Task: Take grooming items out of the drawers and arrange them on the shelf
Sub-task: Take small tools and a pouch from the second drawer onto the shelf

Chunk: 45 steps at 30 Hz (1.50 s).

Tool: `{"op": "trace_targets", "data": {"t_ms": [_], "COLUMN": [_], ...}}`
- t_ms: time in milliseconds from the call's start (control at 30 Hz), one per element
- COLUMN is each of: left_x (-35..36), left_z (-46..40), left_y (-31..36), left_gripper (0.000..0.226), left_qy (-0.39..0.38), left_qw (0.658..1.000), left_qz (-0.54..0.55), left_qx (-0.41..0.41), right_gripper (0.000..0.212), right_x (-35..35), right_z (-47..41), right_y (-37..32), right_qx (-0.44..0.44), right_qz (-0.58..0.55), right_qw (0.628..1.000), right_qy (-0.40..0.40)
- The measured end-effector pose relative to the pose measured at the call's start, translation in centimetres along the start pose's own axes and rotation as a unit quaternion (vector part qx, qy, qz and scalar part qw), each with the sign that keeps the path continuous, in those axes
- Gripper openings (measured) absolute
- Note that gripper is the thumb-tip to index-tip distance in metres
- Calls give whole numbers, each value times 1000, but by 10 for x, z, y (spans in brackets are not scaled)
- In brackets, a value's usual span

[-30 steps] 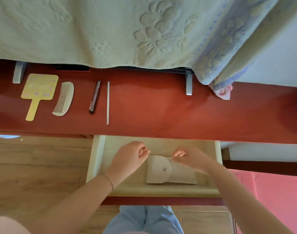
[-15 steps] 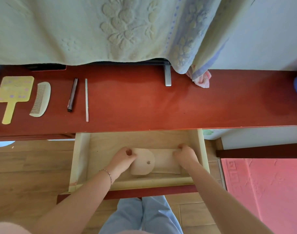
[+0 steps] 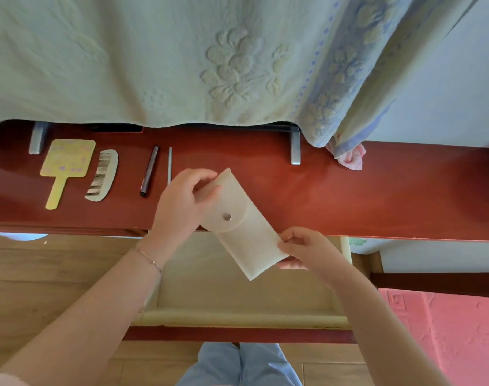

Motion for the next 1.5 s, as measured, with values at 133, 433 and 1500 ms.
{"op": "trace_targets", "data": {"t_ms": [133,433,1500], "left_x": [-4,30,64], "left_z": [-69,-144,131], "left_y": [19,-27,-86], "left_gripper": [21,27,82], "left_qy": [17,-49,-263], "left_qw": [998,993,844], "left_qz": [-48,-105,-344], "left_qx": [24,-1,316], "right_gripper": [9,9,107], "right_x": [23,43,48], "right_z": [-27,-93,51], "right_y": [-33,-54,100], "right_qx": [-38,2,-208], "right_qz": [20,58,635], "right_qw": [997,994,742], "right_qy": [69,90,-60]}}
Point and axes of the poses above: each hand's wrist, its own z-axis away from the middle knuckle, its own x-axis out of the palm, y = z × x, the point moved 2 cm from there along -z, towards the middle knuckle, and after that the axes turned 8 degrees about -x, right-handed, at the moved point
